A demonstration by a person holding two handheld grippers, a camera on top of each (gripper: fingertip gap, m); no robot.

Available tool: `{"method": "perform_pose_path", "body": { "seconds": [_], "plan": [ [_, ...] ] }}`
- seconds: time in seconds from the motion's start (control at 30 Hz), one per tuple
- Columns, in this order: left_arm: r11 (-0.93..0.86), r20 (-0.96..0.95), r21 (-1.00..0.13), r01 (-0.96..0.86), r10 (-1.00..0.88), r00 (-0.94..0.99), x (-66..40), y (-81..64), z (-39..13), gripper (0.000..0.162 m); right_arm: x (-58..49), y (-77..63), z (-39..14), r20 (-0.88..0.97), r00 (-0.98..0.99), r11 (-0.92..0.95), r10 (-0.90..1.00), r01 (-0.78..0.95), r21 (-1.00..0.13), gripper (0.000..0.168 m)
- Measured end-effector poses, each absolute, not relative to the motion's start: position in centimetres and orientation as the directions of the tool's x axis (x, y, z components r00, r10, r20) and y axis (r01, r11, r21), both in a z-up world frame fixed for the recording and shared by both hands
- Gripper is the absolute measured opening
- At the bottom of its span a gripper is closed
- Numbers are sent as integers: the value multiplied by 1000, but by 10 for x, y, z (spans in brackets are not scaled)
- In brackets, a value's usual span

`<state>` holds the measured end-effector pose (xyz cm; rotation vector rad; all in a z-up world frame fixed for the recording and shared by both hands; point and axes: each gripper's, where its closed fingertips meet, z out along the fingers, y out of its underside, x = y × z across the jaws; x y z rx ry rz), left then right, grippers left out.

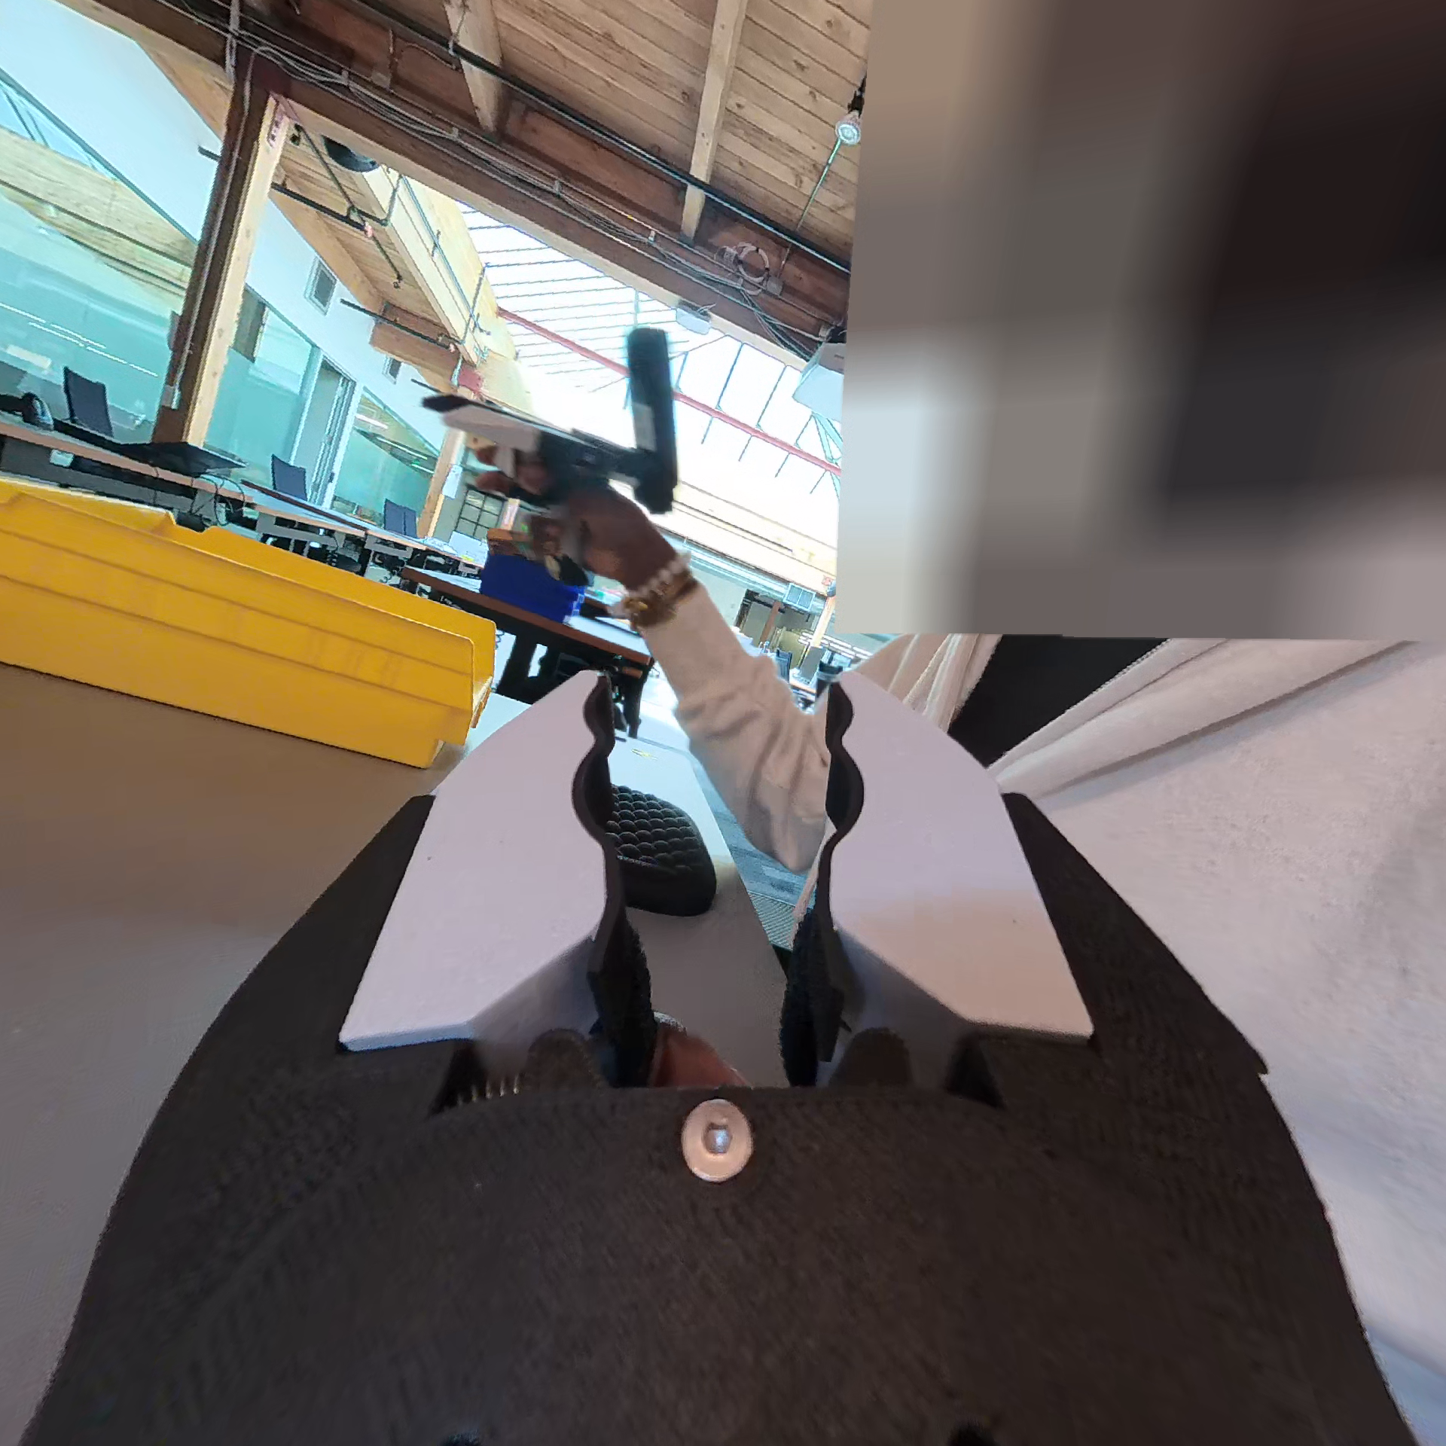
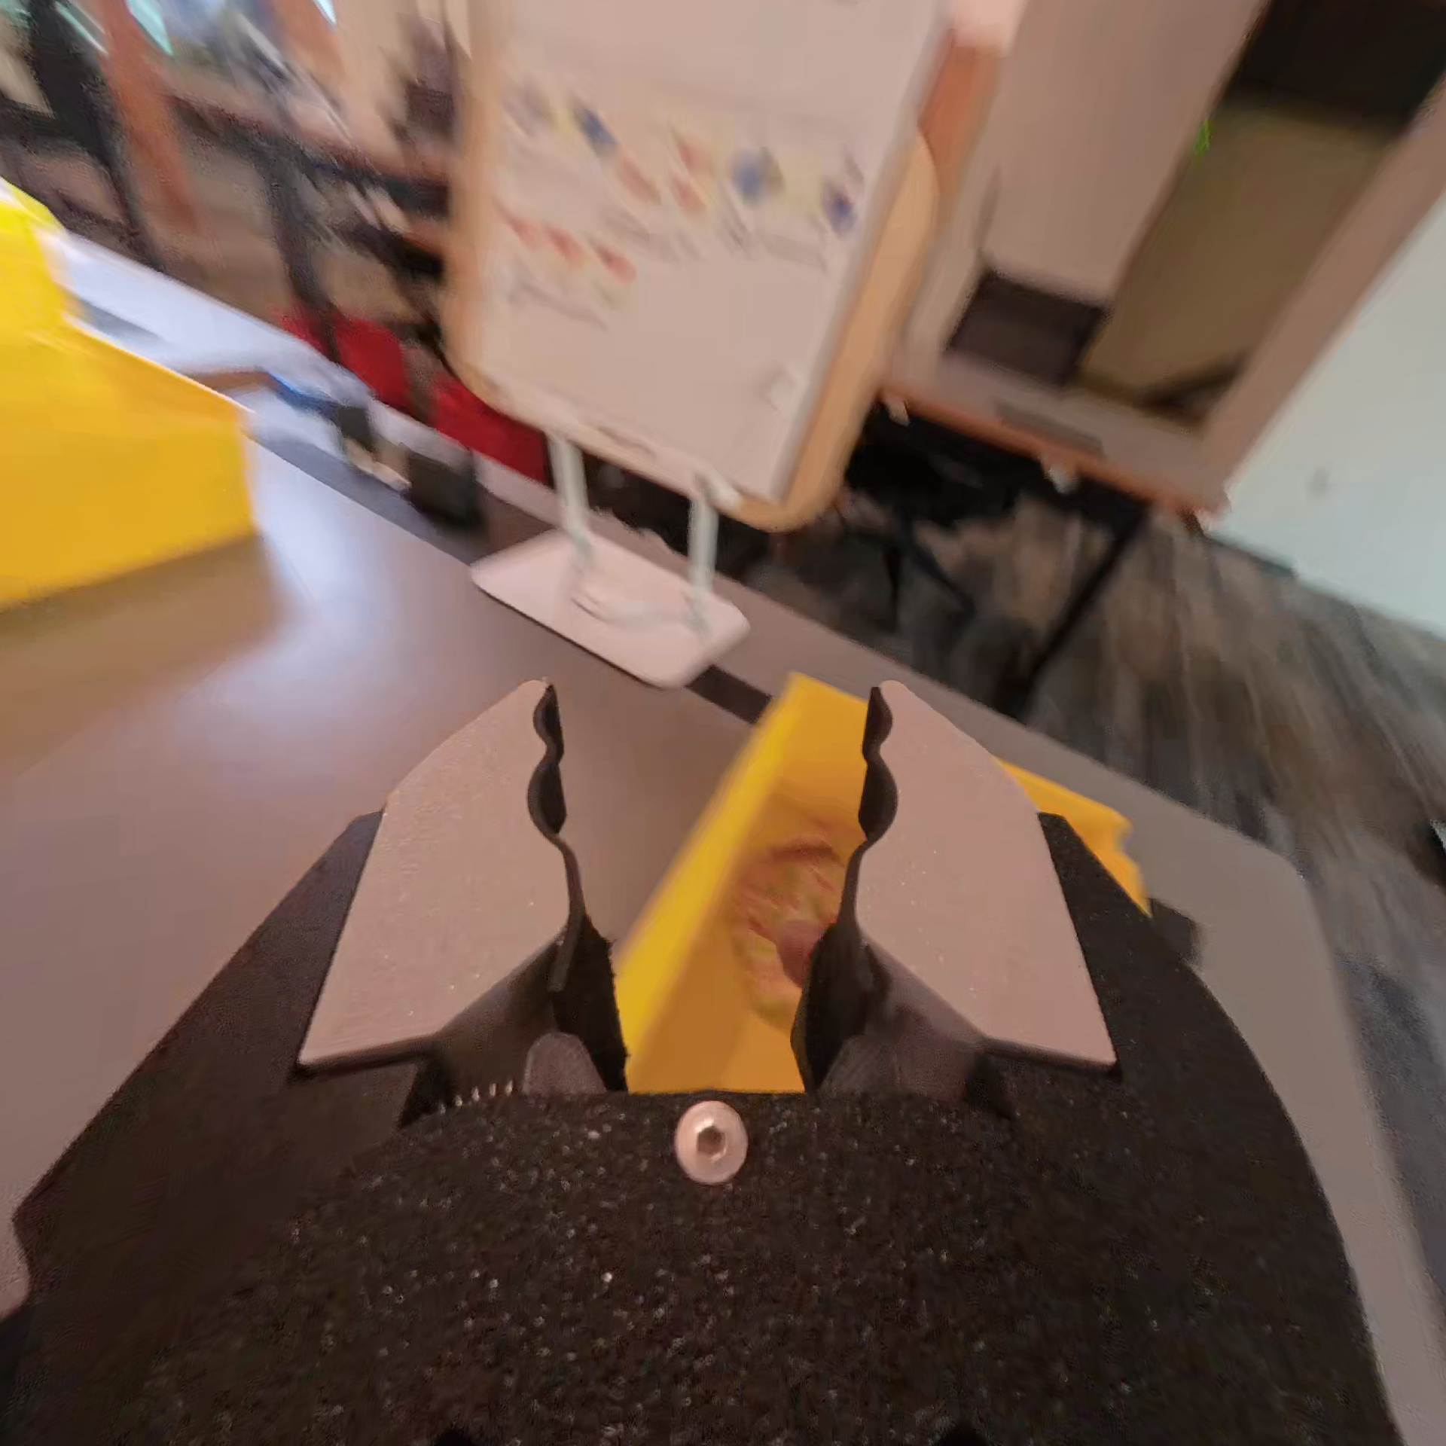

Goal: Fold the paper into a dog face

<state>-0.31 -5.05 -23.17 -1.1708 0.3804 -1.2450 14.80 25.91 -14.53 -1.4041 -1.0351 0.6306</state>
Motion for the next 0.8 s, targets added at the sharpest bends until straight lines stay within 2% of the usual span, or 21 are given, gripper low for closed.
{"method": "perform_pose_path", "body": {
  "seconds": [0.07, 0.13, 0.27, 0.33, 0.43, 0.53, 0.6, 0.67, 0.73, 0.8],
  "plan": [
    [-107, 324, -851, 515, -878, 352, -1, -53, -231, 52, 143, 196, -143, 193, 358, 194, 914, 34, -980, 75],
    [-89, 299, -863, 498, -884, 359, 2, -55, -230, 53, 138, 142, -156, 157, 220, 189, 963, -132, -973, 80],
    [-44, 246, -881, 472, -894, 375, 8, -60, -229, 52, 135, 84, -208, -9, -49, -24, 999, -320, -947, 97],
    [-14, 224, -887, 462, -887, 404, 8, -60, -227, 52, 138, 76, -217, -47, -74, -75, 996, -423, -903, 100],
    [102, 143, -889, 447, -864, 482, -2, -70, -208, 53, 149, 82, -211, -53, -16, -53, 998, -565, -824, 94],
    [169, 66, -943, 287, -751, 657, -51, -77, -183, 52, 150, 85, -211, -57, -11, -53, 998, -579, -814, 92],
    [73, 20, -995, 76, -576, 817, -113, -69, -180, 52, 147, 84, -213, -53, -13, -51, 998, -566, -823, 89],
    [-149, -108, -970, -194, -451, 886, -178, -69, -200, 53, 148, 85, -213, -56, -7, -50, 998, -571, -820, 87],
    [-362, -262, -840, -405, -383, 886, -239, -69, -230, 52, 152, 89, -212, -81, -6, -69, 997, -592, -803, 84],
    [-508, -340, -661, -553, -455, 823, -269, -74, -269, 50, 153, 93, -211, -101, 0, -81, 995, -601, -795, 83]
  ]
}}
